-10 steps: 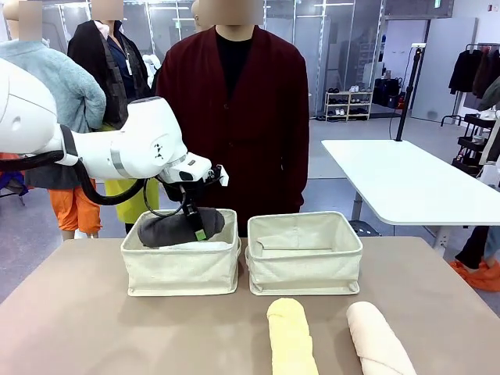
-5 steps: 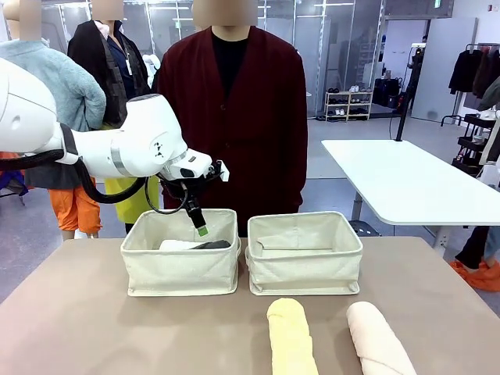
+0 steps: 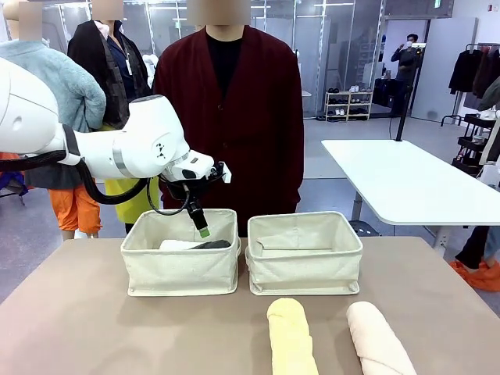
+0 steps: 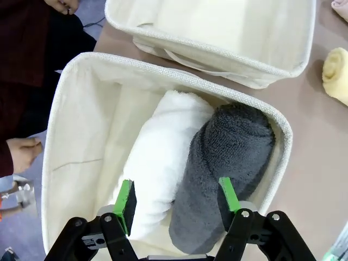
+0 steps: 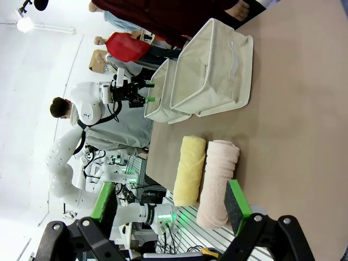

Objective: Divide the towels into two baskets.
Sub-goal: Pick up one hotel-folded towel from the bottom of the table and place it in the Fabric basket indicated by the person.

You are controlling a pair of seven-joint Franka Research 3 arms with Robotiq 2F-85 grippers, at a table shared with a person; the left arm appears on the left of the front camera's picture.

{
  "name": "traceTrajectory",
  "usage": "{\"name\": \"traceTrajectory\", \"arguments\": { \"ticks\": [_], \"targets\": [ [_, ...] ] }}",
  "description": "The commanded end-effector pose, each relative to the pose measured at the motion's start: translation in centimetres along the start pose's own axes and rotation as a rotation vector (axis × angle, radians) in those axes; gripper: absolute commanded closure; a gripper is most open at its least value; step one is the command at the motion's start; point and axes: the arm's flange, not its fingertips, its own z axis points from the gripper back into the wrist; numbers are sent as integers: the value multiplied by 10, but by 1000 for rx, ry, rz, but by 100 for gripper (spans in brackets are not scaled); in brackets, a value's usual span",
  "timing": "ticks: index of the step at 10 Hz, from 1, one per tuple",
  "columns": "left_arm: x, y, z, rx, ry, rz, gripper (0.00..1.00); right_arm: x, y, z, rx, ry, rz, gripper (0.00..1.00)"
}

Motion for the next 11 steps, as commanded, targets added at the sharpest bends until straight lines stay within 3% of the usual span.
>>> {"name": "traceTrajectory", "arguments": {
  "ticks": [1, 2, 4, 5, 6, 9, 11],
  "targets": [
    [-4, 2, 2, -5, 12, -16, 25, -2, 3, 2, 5, 1, 10, 0],
    [0, 0, 0, 0, 0, 0, 24, -2, 3, 2, 5, 1, 10, 0],
    [-13, -3, 51, -130, -60, 130, 24, -2, 3, 2, 5, 1, 10, 0],
    [-35, -6, 78, -255, -79, 183, 24, -2, 3, 2, 5, 1, 10, 0],
    [-58, -12, 99, -445, -146, 227, 24, -2, 3, 2, 5, 1, 10, 0],
    [-157, -22, 156, -654, -317, 520, 24, -2, 3, 2, 5, 1, 10, 0],
    [-224, -32, 171, -730, -407, 685, 24, -2, 3, 2, 5, 1, 10, 0]
  ]
}}
